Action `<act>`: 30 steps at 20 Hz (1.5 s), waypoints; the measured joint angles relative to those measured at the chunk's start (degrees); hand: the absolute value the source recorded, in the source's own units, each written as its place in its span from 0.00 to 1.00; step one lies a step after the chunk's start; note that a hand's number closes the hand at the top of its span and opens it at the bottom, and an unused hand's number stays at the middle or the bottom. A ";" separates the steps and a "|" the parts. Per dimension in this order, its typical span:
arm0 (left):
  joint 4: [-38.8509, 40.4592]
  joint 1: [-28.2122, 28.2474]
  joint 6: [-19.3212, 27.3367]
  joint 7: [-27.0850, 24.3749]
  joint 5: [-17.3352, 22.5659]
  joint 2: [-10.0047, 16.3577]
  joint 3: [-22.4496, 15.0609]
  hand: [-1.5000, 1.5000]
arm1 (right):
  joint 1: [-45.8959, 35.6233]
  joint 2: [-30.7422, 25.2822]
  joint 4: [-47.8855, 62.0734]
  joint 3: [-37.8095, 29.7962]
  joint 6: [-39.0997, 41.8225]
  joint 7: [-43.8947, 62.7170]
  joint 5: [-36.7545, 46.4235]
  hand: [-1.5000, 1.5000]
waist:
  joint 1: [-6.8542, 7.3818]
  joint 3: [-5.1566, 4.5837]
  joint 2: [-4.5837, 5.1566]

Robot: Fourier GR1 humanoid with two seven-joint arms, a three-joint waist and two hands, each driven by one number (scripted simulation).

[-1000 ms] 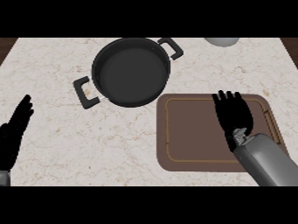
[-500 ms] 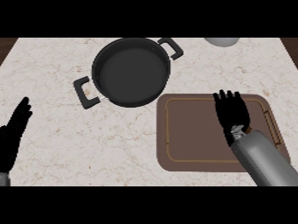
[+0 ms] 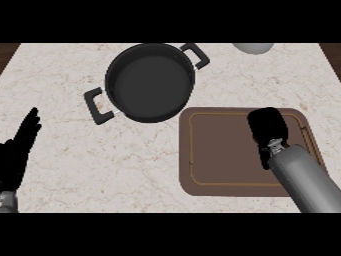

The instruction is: Pick the sweet potato from the tray and place it in the pot

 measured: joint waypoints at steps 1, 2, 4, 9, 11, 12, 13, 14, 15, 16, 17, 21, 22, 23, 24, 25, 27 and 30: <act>0.10 -0.06 -0.40 -0.02 0.17 0.13 0.54 0.50 | 0.27 0.11 0.09 -0.20 -0.40 -0.71 0.42 1.00 | 0.01 -0.03 -0.03; 0.23 -0.51 -0.58 0.36 0.14 0.02 0.66 0.50 | 0.40 0.12 0.65 -0.38 -1.36 -1.53 0.90 1.00 | 0.04 -0.09 -0.09; -1.36 0.51 -1.34 0.98 0.30 -0.03 0.98 0.50 | 1.00 0.92 -0.39 -0.72 -0.76 -1.32 1.64 1.00 | 0.04 -0.12 -0.14; -1.99 0.24 -1.86 1.23 -0.58 -0.59 0.82 0.50 | -1.76 7.11 0.86 -2.64 1.43 2.90 1.72 1.00 | 0.73 0.06 0.17; -1.94 -0.46 -2.22 1.06 -0.69 -0.87 0.08 0.50 | -3.46 11.65 1.02 -4.00 1.04 8.56 -1.54 1.00 | 2.30 0.24 0.65; -2.00 -0.71 -2.38 0.96 -0.75 -0.93 -0.23 0.50 | -4.29 13.23 0.98 -4.95 0.42 10.87 -3.29 1.00 | 3.30 0.35 0.92; -2.14 -1.13 -2.59 0.89 -0.78 -0.93 -0.52 0.50 | -5.07 14.47 0.84 -5.77 -0.45 12.83 -4.93 1.00 | 4.25 0.48 1.19; -2.14 -1.40 -2.82 0.75 -0.77 -1.01 -0.83 0.50 | -5.91 15.45 0.83 -6.48 -1.36 14.99 -6.41 1.00 | 5.23 0.53 1.45; -2.21 -1.77 -3.12 0.63 -0.85 -1.04 -1.26 0.50 | -7.01 16.22 0.89 -7.12 -2.29 17.23 -7.75 1.00 | 6.17 0.56 1.66; -2.19 -2.15 -3.29 0.59 -0.97 -1.28 -1.80 0.50 | -8.24 16.83 0.98 -7.55 -3.34 19.54 -8.90 1.00 | 7.01 0.56 1.86; -2.21 -2.74 -3.45 0.57 -1.09 -1.35 -2.18 0.50 | -9.56 17.30 1.16 -7.78 -4.45 21.99 -9.82 1.00 | 7.80 0.53 2.00; -2.01 -4.45 -4.41 0.68 -1.44 -1.55 -3.73 0.50 | -16.31 18.37 2.16 -7.32 -9.01 32.09 -11.21 1.00 | 10.86 0.31 2.20; -1.84 -4.88 -4.69 0.65 -1.55 -1.54 -4.07 0.50 | -18.31 18.48 2.48 -6.92 -10.03 34.24 -10.85 1.00 | 11.43 0.22 2.22; -1.73 -5.34 -4.96 0.88 -1.61 -1.54 -4.40 0.50 | -20.44 18.54 2.80 -6.60 -11.05 35.97 -10.40 1.00 | 11.93 0.15 2.19; -1.59 -5.66 -5.13 1.09 -1.63 -1.63 -4.65 0.50 | -22.52 18.57 3.13 -6.20 -12.14 37.59 -9.59 1.00 | 12.31 0.08 2.10; -1.47 -6.13 -5.22 1.21 -1.75 -1.62 -4.84 0.50 | -24.67 18.58 3.49 -5.82 -13.09 39.02 -8.62 1.00 | 12.53 0.00 2.03; -1.14 -6.49 -5.40 1.48 -1.99 -1.83 -5.40 0.50 | -28.76 18.55 4.41 -4.84 -14.66 41.60 -6.24 1.00 | 12.84 -0.13 1.81; -0.61 -7.29 -5.32 1.78 -2.28 -2.31 -5.97 0.50 | -34.34 18.47 6.08 -3.86 -16.44 44.49 -3.38 1.00 | 13.10 -0.24 1.80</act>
